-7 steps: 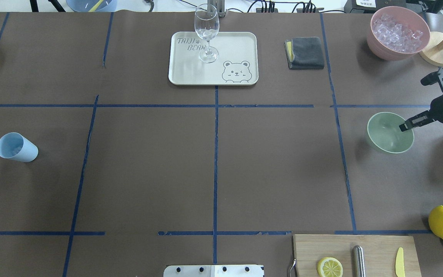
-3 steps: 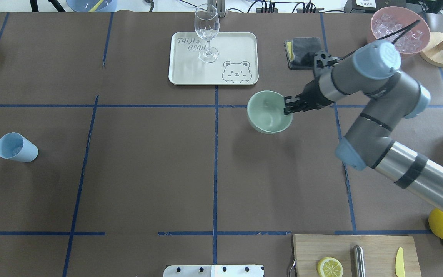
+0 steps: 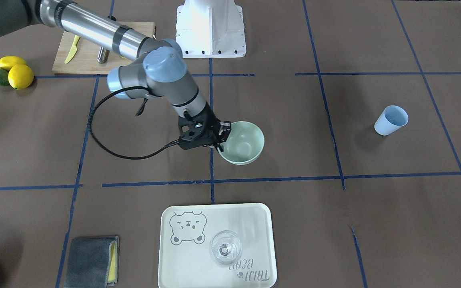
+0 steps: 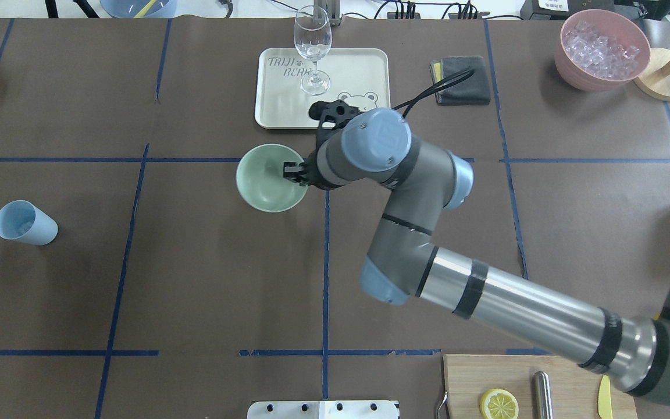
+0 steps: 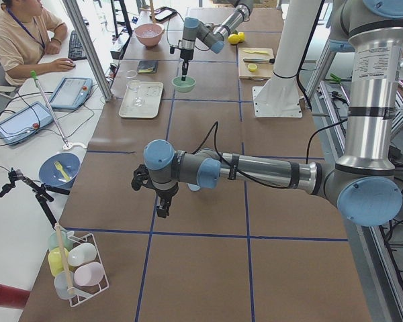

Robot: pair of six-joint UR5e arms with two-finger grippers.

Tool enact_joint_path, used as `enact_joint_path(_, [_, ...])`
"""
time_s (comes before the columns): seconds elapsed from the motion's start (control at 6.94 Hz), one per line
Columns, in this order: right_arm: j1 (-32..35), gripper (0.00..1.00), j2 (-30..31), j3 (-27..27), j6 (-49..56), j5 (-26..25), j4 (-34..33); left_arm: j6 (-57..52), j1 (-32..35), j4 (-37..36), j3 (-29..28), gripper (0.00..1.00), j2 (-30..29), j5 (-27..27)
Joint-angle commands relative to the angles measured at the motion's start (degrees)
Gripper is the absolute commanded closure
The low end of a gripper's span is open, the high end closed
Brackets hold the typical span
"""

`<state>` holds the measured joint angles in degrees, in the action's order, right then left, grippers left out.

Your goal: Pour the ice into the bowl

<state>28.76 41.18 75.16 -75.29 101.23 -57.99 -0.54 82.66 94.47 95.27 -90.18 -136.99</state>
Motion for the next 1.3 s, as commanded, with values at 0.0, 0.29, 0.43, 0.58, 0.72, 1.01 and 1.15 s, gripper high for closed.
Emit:
enact_joint_path(0.0, [-7.8,1.00,-9.5,-7.8,-4.6,-10.9,-3.3,0.0,-0.4,0.0,-0.1,0.00,-0.1,0.0])
enact_joint_path(0.29, [-8.4,0.51,-9.5,-9.0,-4.8,-11.1,-3.4,0.0,-0.7,0.0,-0.1,0.00,-0.1,0.0])
enact_joint_path(0.43, [-8.3,0.01,-9.8,-8.2,-4.8,-10.8,-6.8,0.0,-0.7,0.0,-0.1,0.00,-0.1,-0.1])
enact_joint_path(0.58, [-8.3,0.00,-9.5,-6.4,-4.5,-10.4,-11.3,0.0,-0.7,0.0,-0.1,0.00,-0.1,0.0])
enact_joint_path(0.72, [-6.2,0.00,-9.4,0.5,-2.9,-8.8,-24.3,-0.1,-0.8,0.0,-0.1,0.00,-0.1,0.1])
enact_joint_path(1.01, [5.7,0.00,4.8,18.4,10.8,6.0,-29.7,0.2,-2.2,1.2,0.3,0.00,-0.6,0.1])
enact_joint_path(1.15, [13.0,0.00,12.7,24.5,23.6,11.6,-30.1,0.4,-2.2,6.0,0.1,0.00,-0.6,0.1])
